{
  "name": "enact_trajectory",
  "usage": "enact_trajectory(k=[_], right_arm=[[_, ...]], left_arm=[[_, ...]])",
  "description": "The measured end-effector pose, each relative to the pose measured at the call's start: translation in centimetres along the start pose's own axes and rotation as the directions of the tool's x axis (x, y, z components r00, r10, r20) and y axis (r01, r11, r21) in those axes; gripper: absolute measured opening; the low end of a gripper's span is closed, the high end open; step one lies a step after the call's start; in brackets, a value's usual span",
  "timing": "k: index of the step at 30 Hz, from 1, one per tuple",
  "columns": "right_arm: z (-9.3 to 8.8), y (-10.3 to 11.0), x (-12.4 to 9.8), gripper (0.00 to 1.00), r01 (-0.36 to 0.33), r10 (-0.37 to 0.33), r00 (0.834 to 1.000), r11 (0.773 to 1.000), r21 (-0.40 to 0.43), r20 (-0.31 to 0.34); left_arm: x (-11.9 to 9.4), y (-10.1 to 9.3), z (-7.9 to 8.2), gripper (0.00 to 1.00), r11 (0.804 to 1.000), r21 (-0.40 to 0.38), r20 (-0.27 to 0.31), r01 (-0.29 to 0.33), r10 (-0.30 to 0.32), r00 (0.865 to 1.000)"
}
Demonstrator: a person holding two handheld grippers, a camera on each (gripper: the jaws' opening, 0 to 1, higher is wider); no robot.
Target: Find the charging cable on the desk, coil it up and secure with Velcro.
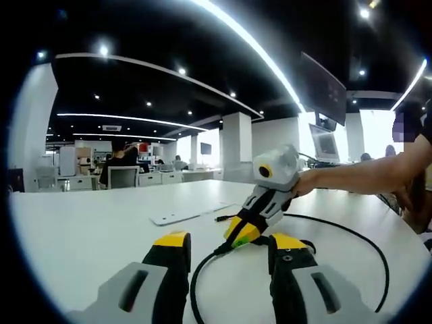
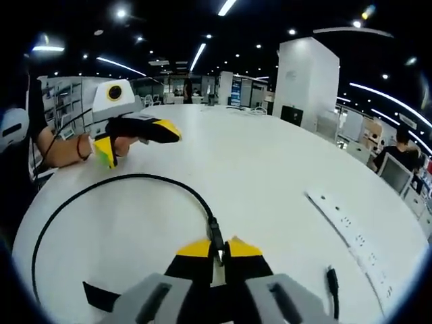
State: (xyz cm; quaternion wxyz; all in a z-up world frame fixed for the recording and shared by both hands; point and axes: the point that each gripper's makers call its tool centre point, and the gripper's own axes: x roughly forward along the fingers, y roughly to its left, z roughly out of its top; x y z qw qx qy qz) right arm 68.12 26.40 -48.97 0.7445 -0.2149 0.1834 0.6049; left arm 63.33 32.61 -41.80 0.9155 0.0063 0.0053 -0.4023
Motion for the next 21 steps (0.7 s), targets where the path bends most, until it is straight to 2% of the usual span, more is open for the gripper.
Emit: enact_trajectory(k=[14,21], right_arm=[[-0.1,0.6,-0.4,0.07,0.008,-0.008,1.0,1.0,0.001,-0.03],[0.0,0.9,-1.7,0.07,0.043,-0.043,0.999,0.999,0.007,-0.029]], left_arm=[[0.0,0.1,0.2,0.46,1.0,-0.002,0.008,-0.003,0.003,1.0],[-0.1,0.1,0.3,0.46,1.0,0.0,0.01,-0.003,0.003,1.0]])
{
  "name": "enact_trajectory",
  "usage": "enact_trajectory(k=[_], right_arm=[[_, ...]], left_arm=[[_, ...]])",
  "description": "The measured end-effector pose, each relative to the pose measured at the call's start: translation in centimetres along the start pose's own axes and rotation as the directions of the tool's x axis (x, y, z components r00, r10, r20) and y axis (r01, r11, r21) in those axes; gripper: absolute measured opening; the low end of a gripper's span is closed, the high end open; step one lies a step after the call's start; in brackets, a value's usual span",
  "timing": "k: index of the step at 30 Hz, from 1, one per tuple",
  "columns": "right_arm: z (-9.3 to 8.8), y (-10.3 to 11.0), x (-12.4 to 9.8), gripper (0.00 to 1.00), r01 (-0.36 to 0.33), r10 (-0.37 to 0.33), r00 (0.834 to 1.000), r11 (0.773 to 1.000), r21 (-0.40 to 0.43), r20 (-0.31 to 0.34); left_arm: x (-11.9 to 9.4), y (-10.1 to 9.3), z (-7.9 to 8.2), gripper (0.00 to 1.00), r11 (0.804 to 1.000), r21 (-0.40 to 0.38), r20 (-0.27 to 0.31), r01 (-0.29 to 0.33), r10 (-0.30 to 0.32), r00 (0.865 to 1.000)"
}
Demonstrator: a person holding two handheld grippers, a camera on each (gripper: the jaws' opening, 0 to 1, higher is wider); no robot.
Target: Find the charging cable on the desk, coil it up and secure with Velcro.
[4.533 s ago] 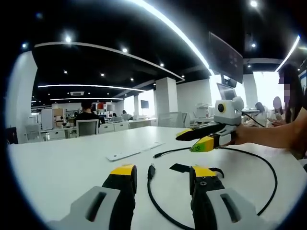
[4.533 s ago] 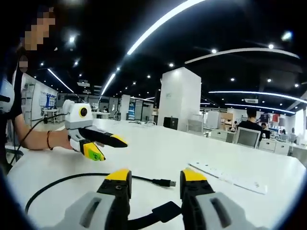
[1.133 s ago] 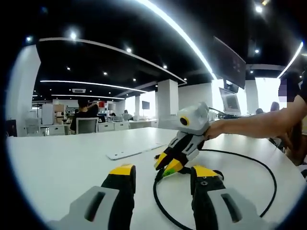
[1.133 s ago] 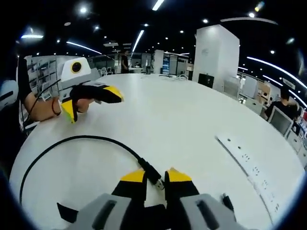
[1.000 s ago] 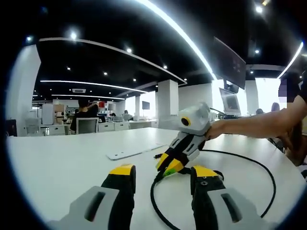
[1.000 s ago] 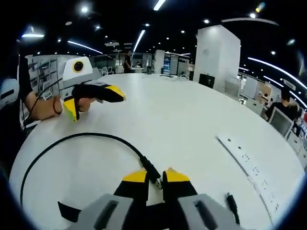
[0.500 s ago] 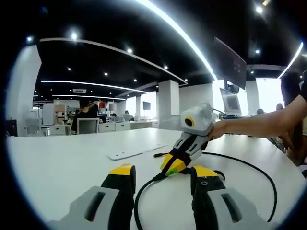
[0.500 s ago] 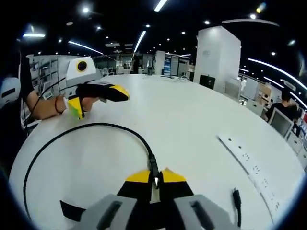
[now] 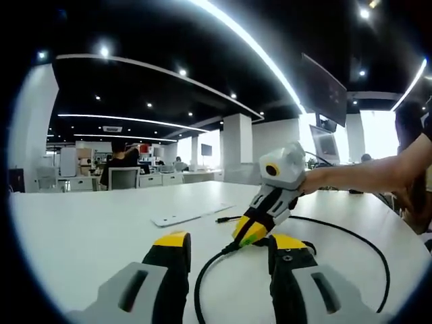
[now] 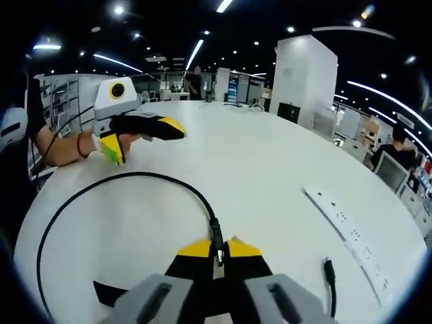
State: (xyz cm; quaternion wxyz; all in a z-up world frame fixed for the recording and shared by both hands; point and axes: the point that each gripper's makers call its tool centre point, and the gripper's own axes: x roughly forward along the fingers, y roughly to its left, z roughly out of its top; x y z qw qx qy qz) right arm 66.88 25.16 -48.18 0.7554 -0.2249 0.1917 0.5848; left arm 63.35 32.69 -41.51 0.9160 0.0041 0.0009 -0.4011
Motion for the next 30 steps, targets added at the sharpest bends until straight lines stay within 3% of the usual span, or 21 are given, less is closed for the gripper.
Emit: enact_trajectory(k=[13,30], right_arm=[[0.3,0.5,-3.4,0.07,0.08,-0.081,0.996,0.996,0.036,0.024],[-2.2,1.9,-7.4,0.07,0.176,-0.185,0.98,0.977,0.119,0.069]], left_arm=[[0.0,-0.4,0.1,0.46,1.0,0.001,0.002,0.005,-0.005,1.0],[0.2,-0.9,0.1,0.46,1.0,0.008,0.0,0.016,-0.016,1.0]])
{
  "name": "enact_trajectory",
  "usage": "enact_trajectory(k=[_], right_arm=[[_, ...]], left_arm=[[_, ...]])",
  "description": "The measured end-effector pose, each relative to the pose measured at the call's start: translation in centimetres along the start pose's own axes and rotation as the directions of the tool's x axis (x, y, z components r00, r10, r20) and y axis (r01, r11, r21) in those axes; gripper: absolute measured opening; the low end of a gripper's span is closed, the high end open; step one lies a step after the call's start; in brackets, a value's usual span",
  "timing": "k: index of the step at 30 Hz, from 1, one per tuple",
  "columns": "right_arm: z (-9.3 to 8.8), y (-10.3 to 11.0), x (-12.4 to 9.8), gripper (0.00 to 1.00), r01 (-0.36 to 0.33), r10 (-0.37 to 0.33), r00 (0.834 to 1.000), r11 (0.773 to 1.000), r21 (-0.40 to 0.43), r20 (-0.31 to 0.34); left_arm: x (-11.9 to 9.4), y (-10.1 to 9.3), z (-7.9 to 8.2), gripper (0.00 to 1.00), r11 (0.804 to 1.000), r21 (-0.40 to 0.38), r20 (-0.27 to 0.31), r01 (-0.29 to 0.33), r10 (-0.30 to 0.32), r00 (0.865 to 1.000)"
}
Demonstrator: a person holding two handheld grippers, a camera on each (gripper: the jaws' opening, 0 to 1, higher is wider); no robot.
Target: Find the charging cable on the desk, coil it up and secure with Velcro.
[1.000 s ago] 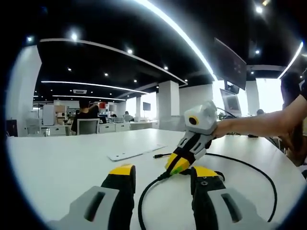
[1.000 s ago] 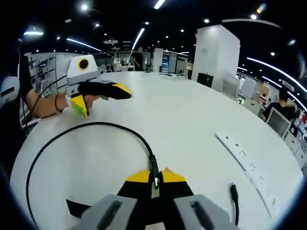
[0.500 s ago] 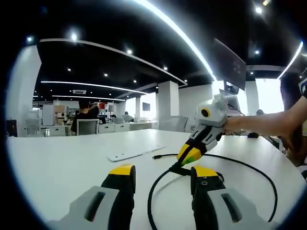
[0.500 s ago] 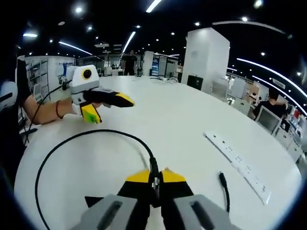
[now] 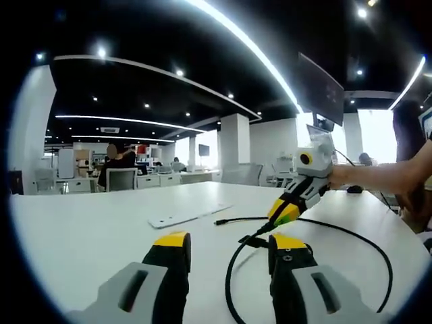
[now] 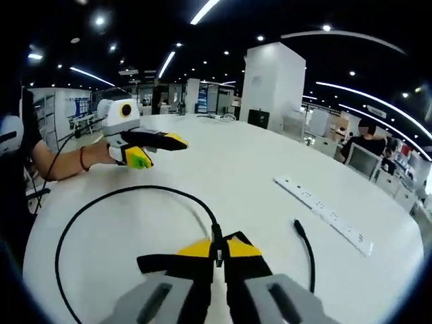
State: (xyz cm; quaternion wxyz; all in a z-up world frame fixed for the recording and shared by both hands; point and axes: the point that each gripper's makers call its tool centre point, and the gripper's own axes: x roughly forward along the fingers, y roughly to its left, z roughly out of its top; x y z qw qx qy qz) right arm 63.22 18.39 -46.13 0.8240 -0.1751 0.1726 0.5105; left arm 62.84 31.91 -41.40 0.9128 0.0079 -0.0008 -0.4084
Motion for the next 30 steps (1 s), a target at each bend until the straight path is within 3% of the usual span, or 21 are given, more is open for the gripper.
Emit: enact_trajectory(k=[12,30], right_arm=[[-2.3,0.3,-2.0,0.07,0.059,-0.061,0.998,0.996,0.067,0.033],[-4.3,0.0,-2.5,0.08,0.073,-0.08,0.995,0.991,0.111,0.057]], left_arm=[[0.1,-0.4,0.0,0.46,1.0,0.009,-0.005,0.01,-0.01,1.0],[0.4,-0.5,-0.2,0.46,1.0,0.025,-0.018,0.014,-0.014,1.0]])
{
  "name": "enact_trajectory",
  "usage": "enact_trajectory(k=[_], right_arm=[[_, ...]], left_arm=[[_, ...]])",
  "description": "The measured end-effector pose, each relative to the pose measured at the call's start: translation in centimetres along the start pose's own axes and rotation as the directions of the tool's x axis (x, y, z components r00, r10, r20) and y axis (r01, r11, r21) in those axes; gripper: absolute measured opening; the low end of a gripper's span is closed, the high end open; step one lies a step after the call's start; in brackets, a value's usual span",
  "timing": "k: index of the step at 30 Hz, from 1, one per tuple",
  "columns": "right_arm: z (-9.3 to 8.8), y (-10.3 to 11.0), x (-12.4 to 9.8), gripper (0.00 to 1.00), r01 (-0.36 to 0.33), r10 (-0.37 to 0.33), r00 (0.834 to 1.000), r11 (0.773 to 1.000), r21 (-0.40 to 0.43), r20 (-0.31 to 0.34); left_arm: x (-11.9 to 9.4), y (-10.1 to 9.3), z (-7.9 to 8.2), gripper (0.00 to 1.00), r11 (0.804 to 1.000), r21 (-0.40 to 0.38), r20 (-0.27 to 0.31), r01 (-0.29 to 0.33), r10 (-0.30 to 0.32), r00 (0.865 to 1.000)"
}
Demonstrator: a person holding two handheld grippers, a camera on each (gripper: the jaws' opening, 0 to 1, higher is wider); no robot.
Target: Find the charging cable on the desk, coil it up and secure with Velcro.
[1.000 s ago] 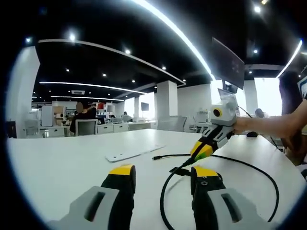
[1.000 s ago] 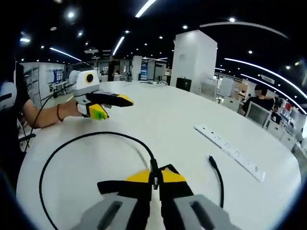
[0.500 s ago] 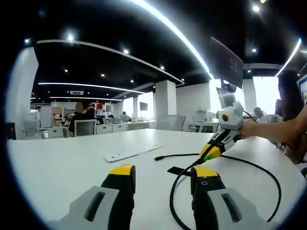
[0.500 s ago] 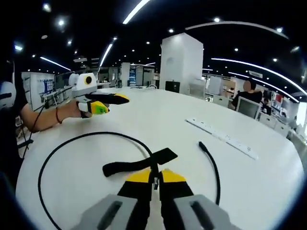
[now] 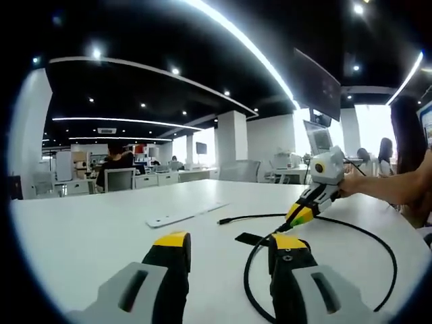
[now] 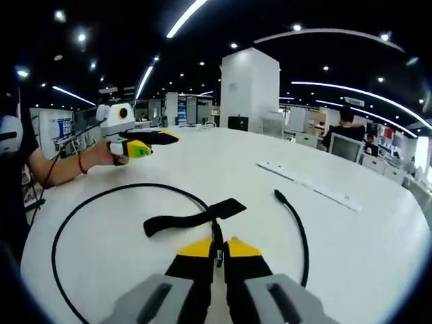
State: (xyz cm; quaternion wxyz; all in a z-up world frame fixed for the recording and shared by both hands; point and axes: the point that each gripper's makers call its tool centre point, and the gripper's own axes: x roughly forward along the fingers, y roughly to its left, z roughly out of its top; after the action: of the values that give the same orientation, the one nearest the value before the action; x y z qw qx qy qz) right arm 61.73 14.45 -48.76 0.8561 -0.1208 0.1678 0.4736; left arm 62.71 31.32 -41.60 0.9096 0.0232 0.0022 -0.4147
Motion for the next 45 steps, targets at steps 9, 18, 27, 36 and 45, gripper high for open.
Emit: enact_trajectory(k=[9,18,27,36,45], right_arm=[[0.1,0.0,-0.3,0.08,0.002,-0.001,0.999,1.0,-0.006,0.036],[0.0,0.0,-0.3,0.08,-0.003,0.004,0.999,1.0,-0.029,0.042],[0.0,0.1,-0.3,0.08,-0.001,0.003,0.999,0.999,-0.032,0.049],[0.0,0.0,-0.3,0.08,0.004,-0.002,0.999,0.999,-0.033,0.054],[0.0,-0.1,-0.2,0.08,0.004,-0.002,0.999,0.999,-0.036,0.054]], left_arm=[[0.2,0.0,-0.4,0.46,1.0,0.009,-0.015,0.001,-0.001,1.0],[0.2,-0.2,-0.6,0.46,1.0,0.007,-0.022,0.004,-0.004,1.0],[0.2,-0.3,-0.9,0.46,1.0,0.004,-0.031,0.008,-0.008,0.999],[0.3,-0.4,-1.0,0.46,1.0,0.006,-0.037,0.012,-0.012,0.999],[0.4,-0.7,-0.9,0.46,1.0,0.005,-0.035,0.018,-0.018,0.999]])
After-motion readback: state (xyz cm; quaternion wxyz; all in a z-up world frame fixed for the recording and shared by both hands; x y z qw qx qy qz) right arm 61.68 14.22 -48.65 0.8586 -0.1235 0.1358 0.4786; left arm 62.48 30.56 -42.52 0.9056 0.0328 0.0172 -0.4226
